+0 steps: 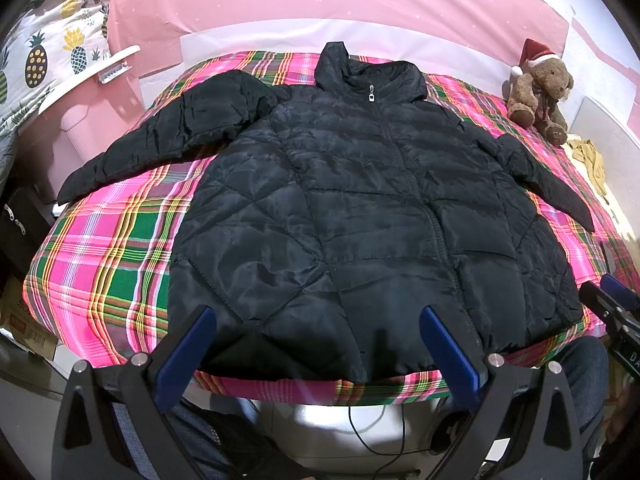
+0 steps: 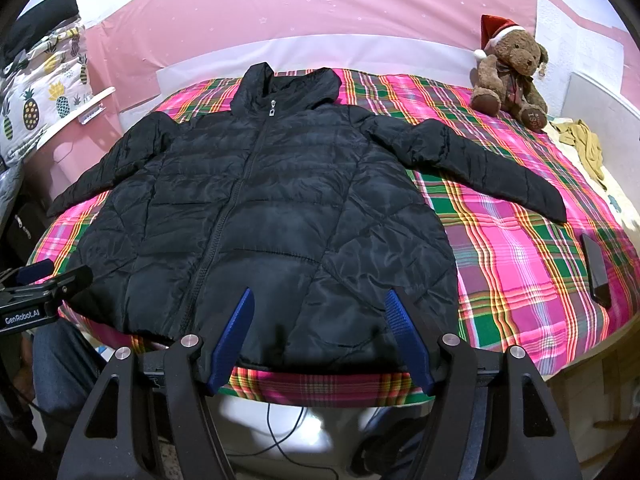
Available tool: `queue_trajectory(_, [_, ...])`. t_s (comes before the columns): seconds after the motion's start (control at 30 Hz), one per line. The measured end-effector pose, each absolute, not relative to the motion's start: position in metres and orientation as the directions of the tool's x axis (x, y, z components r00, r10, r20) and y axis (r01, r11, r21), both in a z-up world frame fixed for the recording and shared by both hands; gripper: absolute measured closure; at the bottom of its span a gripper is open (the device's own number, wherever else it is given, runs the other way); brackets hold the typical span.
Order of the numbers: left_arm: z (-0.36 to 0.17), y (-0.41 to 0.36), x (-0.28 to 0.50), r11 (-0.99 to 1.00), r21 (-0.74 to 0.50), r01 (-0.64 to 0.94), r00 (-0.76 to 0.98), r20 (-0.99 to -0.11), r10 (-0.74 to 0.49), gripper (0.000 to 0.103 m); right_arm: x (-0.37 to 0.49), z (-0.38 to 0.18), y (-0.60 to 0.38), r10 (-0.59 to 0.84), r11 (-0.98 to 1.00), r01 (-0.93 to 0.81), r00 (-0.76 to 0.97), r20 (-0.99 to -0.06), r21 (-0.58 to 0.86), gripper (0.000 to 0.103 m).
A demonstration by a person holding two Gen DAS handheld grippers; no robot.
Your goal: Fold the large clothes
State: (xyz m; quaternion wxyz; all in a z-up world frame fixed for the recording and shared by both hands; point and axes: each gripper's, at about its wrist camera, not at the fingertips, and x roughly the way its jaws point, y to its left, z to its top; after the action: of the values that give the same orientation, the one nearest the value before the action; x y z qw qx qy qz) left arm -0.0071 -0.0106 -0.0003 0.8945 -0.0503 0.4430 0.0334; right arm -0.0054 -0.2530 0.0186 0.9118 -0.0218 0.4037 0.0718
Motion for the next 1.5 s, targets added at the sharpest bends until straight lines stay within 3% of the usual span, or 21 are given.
queue_trajectory(0.83, [-0.012,0.015,0.036,0.991,-0.084,-0.107,0.603,-0.798,-0.002,0.0,0.036,0.017,-0.237,0.143,0.98,-0.196,0.656,-0.741,0.015,0.035])
queue_trajectory(1.3, [-0.018,0.124,0.099,0.944,-0.102,-0.315,0.648,-0.75,0.135,0.002,0.115,0.013,-0.193,0.22,0.947,-0.321,0.654,-0.724,-0.002,0.034])
queue_trajectory(1.5, [-0.03,0.179,0.127,0.909,-0.169,-0.38,0.641,-0.757,0.127,0.002,0.15,0.009,-0.169,0.228,0.93,-0.367,0.641,-0.733,-0.032,0.034])
